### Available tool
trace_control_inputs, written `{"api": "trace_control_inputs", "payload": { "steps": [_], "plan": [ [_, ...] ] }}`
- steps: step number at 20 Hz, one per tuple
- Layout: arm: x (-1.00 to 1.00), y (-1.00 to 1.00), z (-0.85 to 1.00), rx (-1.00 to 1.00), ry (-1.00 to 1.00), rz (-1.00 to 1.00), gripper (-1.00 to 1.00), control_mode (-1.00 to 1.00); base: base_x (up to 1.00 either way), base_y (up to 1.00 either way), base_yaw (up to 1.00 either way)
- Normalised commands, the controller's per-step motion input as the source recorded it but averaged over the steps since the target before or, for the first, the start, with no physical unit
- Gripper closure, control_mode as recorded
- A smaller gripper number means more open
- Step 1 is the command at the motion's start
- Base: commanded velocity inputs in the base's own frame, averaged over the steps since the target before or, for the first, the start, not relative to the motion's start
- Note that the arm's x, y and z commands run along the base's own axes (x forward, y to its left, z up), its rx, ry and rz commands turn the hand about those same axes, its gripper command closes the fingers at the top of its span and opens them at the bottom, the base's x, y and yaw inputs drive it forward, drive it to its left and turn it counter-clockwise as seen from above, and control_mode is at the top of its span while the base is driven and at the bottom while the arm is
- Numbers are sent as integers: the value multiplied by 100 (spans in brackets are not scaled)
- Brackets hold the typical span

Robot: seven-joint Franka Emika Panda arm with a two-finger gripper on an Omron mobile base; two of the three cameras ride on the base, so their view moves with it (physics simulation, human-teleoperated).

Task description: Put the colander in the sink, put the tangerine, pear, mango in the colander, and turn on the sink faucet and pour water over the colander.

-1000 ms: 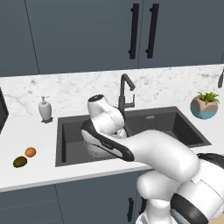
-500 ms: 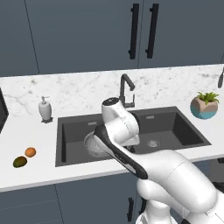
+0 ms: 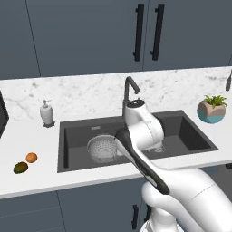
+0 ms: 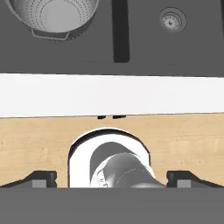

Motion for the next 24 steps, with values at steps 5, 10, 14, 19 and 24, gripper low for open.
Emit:
{"api": "trace_control_inputs", "payload": {
  "steps": [5,10,14,19,24],
  "plan": [
    [-11,-57,36,0,0,0,-100,-100,0,0,0],
    [-31,-57,38,14,-4,0,-100,-100,0,0,0],
    [-16,-28,18,38,0,0,-100,-100,0,0,0],
    [2,-25,14,45,-2,0,-100,-100,0,0,0],
    [12,-30,27,34,0,0,-100,-100,0,0,0]
  ]
}}
